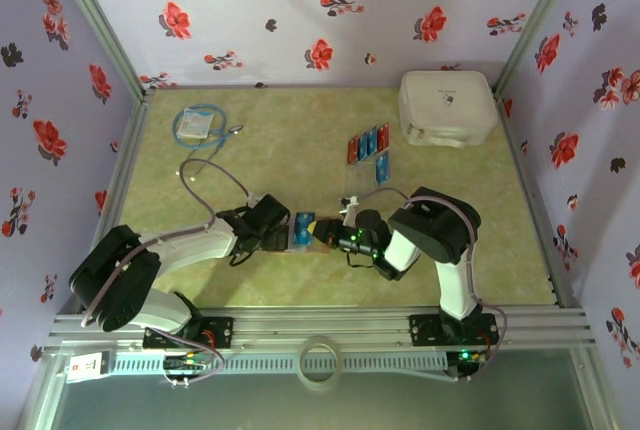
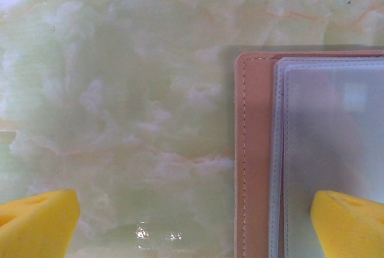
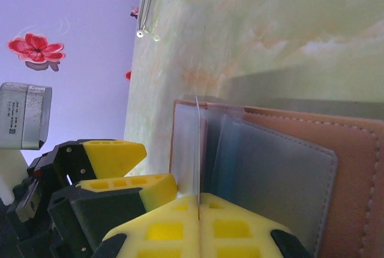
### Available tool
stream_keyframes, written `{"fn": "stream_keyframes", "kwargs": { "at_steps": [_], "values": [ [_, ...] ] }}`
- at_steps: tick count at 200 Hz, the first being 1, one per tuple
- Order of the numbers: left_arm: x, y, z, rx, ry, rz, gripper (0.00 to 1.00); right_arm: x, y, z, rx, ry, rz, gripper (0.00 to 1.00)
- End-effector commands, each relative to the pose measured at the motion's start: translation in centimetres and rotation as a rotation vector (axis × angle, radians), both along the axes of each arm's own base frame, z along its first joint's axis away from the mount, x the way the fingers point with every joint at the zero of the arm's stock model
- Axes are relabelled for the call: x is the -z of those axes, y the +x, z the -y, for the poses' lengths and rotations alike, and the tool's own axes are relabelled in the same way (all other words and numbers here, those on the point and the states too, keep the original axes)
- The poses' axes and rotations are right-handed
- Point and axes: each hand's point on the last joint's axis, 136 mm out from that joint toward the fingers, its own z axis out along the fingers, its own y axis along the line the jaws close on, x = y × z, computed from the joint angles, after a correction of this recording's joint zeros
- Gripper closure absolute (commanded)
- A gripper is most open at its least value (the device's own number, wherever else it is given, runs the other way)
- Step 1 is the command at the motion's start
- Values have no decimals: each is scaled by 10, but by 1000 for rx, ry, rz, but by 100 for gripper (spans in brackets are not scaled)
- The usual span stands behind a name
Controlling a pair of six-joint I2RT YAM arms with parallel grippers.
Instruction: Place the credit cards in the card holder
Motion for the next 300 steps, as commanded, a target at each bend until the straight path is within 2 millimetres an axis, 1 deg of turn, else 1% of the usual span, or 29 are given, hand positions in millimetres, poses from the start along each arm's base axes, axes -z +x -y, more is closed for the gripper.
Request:
{"fn": "stream_keyframes", "kwargs": {
  "at_steps": [1,70,144,188,232,300],
  "values": [
    [9,-7,-10,-17,48,-17,0,16,-10,4,-1,-39,-46,100],
    [9,-6,-10,-18,47,-15,0,31,-16,10,22,-90,-94,100],
    [9,-6,-10,-15,47,-16,0,48,-20,22,56,-151,-153,100],
    [9,-6,-9,-14,45,-13,0,54,-23,25,57,-196,-177,100],
    [8,-5,-9,-11,46,-12,0,55,-24,22,37,-223,-188,100],
    [9,-6,-9,-9,48,-14,0,54,-25,15,5,-209,-200,100]
  ]
}}
